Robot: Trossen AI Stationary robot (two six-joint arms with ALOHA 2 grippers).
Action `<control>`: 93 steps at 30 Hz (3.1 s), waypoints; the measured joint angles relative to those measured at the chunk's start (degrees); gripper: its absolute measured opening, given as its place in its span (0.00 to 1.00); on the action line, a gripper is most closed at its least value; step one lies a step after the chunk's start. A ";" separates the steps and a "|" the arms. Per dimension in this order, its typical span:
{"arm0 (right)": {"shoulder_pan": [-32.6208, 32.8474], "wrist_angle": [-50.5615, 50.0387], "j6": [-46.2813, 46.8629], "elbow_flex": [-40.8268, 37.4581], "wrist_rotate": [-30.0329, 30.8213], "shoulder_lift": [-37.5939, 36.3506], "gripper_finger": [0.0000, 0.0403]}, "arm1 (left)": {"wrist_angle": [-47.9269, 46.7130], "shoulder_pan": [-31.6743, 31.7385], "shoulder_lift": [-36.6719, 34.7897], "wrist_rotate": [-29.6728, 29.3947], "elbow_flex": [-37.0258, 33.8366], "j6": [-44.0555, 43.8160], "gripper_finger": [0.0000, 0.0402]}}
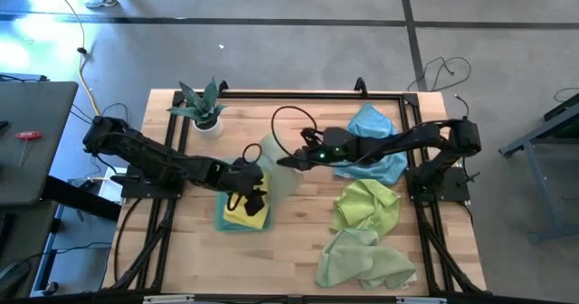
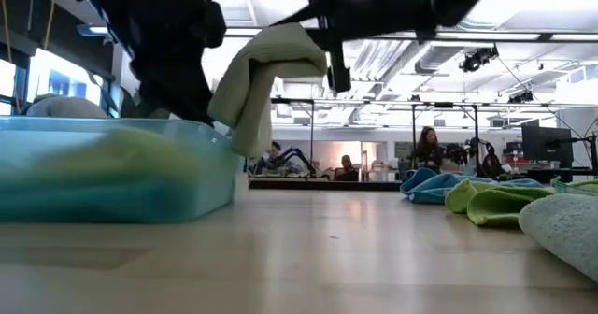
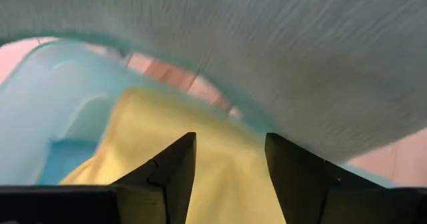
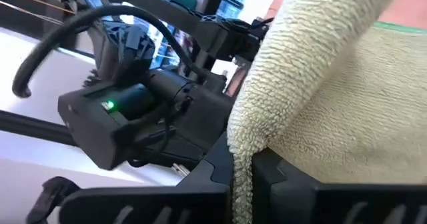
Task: Fold microfiber towels
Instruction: Put the top green microfiber towel into the green bin
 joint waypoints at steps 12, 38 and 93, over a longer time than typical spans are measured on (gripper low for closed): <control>2.31 -27.71 -11.53 20.34 6.09 1.04 0.00 | -29.99 -6.36 -10.86 -0.37 11.57 -11.09 0.42; 10.49 -14.75 1.37 30.86 19.65 16.99 0.00 | -36.83 -25.27 -23.68 -13.62 25.87 -15.17 0.42; 13.72 -49.98 8.74 50.29 23.75 32.36 0.00 | -41.60 -32.81 -27.81 -18.53 27.09 -11.10 0.42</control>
